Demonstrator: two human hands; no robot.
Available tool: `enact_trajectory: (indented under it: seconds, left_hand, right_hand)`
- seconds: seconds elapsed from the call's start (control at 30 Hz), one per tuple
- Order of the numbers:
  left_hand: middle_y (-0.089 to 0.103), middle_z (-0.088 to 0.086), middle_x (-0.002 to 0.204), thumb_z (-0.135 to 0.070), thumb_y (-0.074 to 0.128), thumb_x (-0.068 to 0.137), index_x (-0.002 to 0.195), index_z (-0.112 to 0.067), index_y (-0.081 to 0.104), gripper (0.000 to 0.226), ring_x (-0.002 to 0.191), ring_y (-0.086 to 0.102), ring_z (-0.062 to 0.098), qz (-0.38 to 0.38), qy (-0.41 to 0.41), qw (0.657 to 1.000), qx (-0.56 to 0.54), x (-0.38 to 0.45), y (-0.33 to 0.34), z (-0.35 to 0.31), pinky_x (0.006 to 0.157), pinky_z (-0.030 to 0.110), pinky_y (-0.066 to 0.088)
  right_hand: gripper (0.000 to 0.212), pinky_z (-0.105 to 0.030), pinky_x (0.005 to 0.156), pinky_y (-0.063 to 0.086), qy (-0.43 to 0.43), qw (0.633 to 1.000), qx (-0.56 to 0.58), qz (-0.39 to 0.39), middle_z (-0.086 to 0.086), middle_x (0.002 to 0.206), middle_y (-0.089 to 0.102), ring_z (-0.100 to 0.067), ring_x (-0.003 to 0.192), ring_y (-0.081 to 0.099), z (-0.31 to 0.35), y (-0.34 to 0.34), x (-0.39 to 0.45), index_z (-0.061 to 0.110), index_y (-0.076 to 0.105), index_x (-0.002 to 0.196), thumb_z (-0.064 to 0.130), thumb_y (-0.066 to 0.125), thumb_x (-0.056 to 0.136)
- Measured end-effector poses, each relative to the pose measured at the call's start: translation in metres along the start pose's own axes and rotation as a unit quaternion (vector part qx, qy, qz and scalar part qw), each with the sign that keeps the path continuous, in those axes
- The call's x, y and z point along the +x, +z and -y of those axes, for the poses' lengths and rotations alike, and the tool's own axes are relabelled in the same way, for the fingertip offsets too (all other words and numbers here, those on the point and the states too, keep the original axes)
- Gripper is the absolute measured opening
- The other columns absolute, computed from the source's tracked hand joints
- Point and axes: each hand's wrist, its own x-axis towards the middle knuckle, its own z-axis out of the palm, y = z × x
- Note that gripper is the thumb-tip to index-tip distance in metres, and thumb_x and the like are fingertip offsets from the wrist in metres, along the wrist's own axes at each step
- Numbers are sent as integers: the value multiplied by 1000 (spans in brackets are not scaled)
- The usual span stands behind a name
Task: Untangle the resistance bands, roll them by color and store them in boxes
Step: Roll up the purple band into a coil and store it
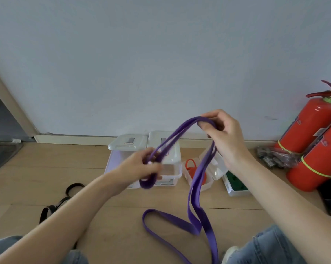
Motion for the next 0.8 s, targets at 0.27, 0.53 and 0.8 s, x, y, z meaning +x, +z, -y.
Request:
enact_trajectory:
  seconds: [0.27, 0.53, 0.8]
  left_hand:
    - [47, -8, 68, -44, 68, 75, 71, -19, 71, 25, 52, 39, 6, -92, 85, 960, -249, -3, -53, -29, 51, 16, 36]
    - [46, -8, 53, -30, 65, 78, 78, -15, 67, 15, 50, 40, 6, -26, 62, 995, -76, -6, -13, -27, 50, 15, 37]
    - [55, -6, 59, -34, 63, 82, 106, -9, 56, 35, 51, 48, 6, -4, -16, 998, -68, -1, 0, -28, 58, 22, 40]
  right_hand:
    - [17, -14, 68, 44, 23, 970, -118, 213, 9, 75, 68, -3, 69, 59, -19, 2, -2, 26, 60, 83, 11, 68, 82]
    - [77, -15, 85, 47, 58, 944, -76, 315, 15, 123, 49, 3, 111, 54, -10, 20, -17, 40, 35, 117, 39, 84, 57]
    - [27, -18, 58, 32, -127, 894, -310, 299, 5, 87, 48, -10, 67, 49, -5, 30, -24, 35, 52, 108, 18, 45, 88]
